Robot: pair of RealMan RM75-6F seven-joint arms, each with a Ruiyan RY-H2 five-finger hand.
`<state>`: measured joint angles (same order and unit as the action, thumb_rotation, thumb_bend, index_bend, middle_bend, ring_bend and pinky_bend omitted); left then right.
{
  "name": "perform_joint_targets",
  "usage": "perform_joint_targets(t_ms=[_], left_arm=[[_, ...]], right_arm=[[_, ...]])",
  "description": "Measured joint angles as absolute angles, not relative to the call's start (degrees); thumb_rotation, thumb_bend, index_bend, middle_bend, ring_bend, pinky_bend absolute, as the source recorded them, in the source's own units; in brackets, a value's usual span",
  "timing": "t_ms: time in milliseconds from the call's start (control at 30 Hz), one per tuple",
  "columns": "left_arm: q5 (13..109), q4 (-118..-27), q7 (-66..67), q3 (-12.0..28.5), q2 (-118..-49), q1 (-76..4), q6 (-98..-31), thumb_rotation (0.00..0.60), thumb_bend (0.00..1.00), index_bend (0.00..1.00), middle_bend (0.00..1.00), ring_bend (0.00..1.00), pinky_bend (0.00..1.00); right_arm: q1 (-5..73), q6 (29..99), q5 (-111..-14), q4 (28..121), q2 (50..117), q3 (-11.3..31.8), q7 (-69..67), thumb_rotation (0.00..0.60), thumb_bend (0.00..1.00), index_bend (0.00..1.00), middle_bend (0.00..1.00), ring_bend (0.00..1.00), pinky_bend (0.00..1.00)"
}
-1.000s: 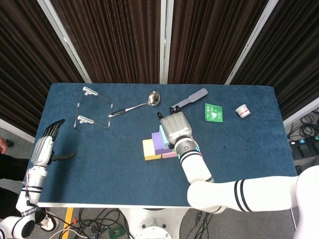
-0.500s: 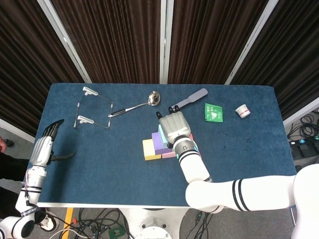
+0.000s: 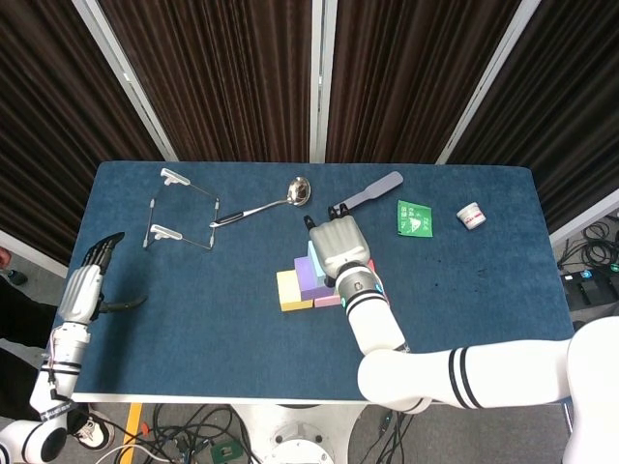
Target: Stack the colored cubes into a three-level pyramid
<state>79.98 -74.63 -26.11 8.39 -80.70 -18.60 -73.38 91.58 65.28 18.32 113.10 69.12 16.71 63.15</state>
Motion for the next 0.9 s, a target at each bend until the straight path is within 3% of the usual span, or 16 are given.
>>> perform_joint_targets(t_ms=[467, 567, 733, 900], left_arm=[[80.0, -74.4, -26.5, 8.4, -80.7, -18.5, -73.4, 0.600, 0.04, 0.02, 0.05, 0.00, 0.07], [80.1, -74.5, -26.6, 8.4, -80.7, -18.5, -73.5, 0.600, 0.04, 0.02, 0.05, 0.00, 0.07], [80.1, -74.6, -26.5, 8.3, -80.7, -18.5, -73.5, 0.600, 0.04, 0.02, 0.05, 0.00, 0.07], [80.1, -74.6, -26.5, 8.3, -80.7, -18.5, -73.5, 0.600, 0.04, 0.02, 0.05, 0.00, 0.07]], right_arm=[[91.2, 65.3, 19.1, 112.4, 69.8, 17.5, 64.4, 0.600, 0.10, 0.00, 0.53, 0.05, 0.00], [90.9, 65.3, 19.1, 112.7, 69.6, 17.9, 64.1, 0.600, 0.09, 0.00, 0.45, 0.05, 0.00], [90.3, 64.8, 19.0, 113.5, 69.0, 18.6, 63.6, 0.600, 0.03, 0.00, 0.24, 0.00, 0.00], [90.0, 64.7, 18.9, 113.8, 68.7, 18.8, 63.3, 0.600, 0.01, 0.00, 0.14, 0.00, 0.00]])
